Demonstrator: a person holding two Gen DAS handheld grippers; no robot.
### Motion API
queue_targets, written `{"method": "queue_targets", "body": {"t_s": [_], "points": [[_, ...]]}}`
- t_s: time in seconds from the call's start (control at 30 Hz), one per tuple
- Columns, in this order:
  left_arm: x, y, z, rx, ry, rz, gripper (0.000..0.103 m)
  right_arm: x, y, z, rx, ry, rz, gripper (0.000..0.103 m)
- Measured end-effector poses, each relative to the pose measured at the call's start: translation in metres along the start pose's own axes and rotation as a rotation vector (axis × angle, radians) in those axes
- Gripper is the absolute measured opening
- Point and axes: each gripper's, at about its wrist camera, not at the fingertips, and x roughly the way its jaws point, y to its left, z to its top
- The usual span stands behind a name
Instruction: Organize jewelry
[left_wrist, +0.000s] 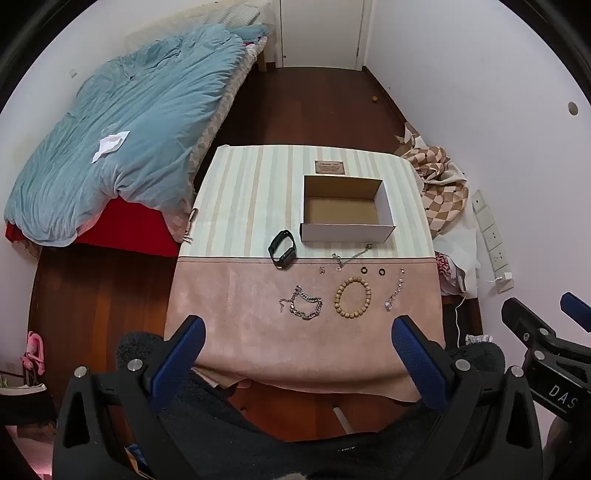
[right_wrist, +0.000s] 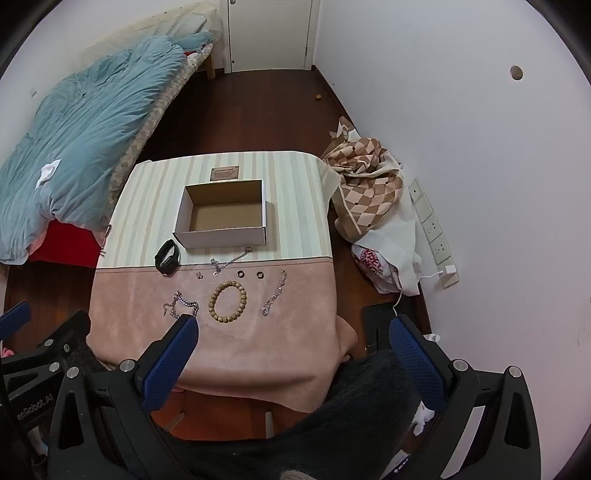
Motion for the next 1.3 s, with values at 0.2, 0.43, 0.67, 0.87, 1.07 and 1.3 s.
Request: {"method": "queue_targets", "body": {"t_s": [0.2, 0.43, 0.67, 0.87, 1.07, 1.3], "points": [[0.0, 0.0001, 0.0009, 0.0, -0.003, -0.004, 0.103, -0.0003, 0.0, -0.0002, -0.005, 0.0, -0.001, 0.103], [-0.001, -0.0061, 0.0082, 0.001, -0.01, -0.003, 0.103, 0.0031, -0.0023, 0.0006, 0.0, 0.004, 0.007, 0.103], [-0.0085, -0.0013, 0.003, 0.006, -0.017, -0.01, 0.103, -0.0026, 0.0016, 0.0002, -0.001, 0.006, 0.011, 0.103], [-0.008, -0.0001, 0.0029, 0.002, -0.014, -0.014, 0.103, 0.0012, 0.0026, 0.0, -0.001, 0.006, 0.009, 0.103], [-0.0077, -0.0005, 0.0029, 0.003, -0.014, -0.013, 0.103, 0.0013, 0.0016, 0.0009, -0.002, 0.007, 0.012, 0.103], [-0.0076, -0.0009, 0.0035, 0.002, -0.013, -0.014, 0.103, 0.001, 0.0043, -0.0003, 0.0, 0.008, 0.014, 0.103]]}}
